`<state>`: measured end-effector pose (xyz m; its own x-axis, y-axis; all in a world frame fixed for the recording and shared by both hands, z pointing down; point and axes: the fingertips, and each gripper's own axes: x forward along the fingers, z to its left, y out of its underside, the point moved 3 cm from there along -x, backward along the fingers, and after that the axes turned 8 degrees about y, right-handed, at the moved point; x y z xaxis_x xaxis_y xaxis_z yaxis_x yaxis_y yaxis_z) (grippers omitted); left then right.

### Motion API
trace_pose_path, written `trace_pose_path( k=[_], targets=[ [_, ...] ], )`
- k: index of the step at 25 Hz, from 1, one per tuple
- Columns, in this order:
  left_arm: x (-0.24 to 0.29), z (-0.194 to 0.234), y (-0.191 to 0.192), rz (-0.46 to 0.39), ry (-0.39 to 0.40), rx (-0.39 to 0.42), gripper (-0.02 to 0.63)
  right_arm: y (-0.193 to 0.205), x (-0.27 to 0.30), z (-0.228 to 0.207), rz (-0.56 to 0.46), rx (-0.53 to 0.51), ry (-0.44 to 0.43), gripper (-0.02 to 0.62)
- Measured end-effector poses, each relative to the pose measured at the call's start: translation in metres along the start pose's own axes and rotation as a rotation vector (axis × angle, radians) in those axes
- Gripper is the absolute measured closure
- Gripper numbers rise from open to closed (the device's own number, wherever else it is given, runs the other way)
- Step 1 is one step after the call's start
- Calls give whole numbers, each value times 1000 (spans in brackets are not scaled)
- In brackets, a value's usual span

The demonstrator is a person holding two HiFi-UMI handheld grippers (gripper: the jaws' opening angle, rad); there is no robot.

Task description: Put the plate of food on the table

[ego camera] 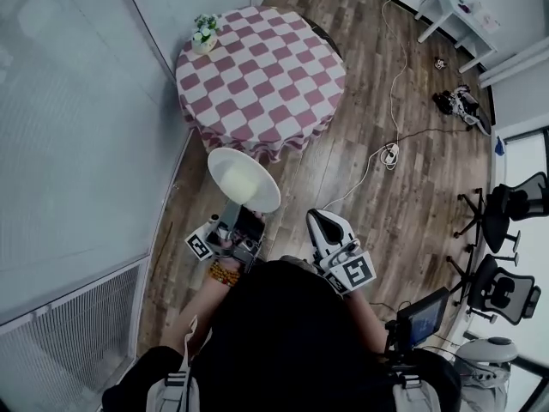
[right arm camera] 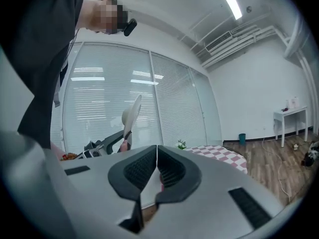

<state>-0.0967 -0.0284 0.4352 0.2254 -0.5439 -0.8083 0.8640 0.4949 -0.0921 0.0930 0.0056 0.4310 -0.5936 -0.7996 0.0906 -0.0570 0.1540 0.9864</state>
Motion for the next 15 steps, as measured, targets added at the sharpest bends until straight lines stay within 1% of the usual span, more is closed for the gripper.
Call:
trace_pose_path(
  k=[2, 4, 6, 10, 12, 15],
  targets=[
    [7, 10, -21, 0, 7, 10, 594, -3, 26, 1, 4, -13, -32, 583],
    [14, 20, -40, 2, 1, 18, 592, -1, 46, -2, 7, -17, -46, 583],
    [21, 26, -51, 6, -4, 28, 594, 0, 59, -8, 17, -14, -47, 583],
    [35, 30, -71, 25, 10, 75, 594, -2, 85, -25, 25, 7, -46, 583],
    [40, 39, -82, 17, 5, 93, 592, 1, 101, -36, 28, 27, -52, 583],
    [45, 57, -98, -18, -24, 115, 594, 7, 125, -53, 42, 44, -77, 583]
  ],
)
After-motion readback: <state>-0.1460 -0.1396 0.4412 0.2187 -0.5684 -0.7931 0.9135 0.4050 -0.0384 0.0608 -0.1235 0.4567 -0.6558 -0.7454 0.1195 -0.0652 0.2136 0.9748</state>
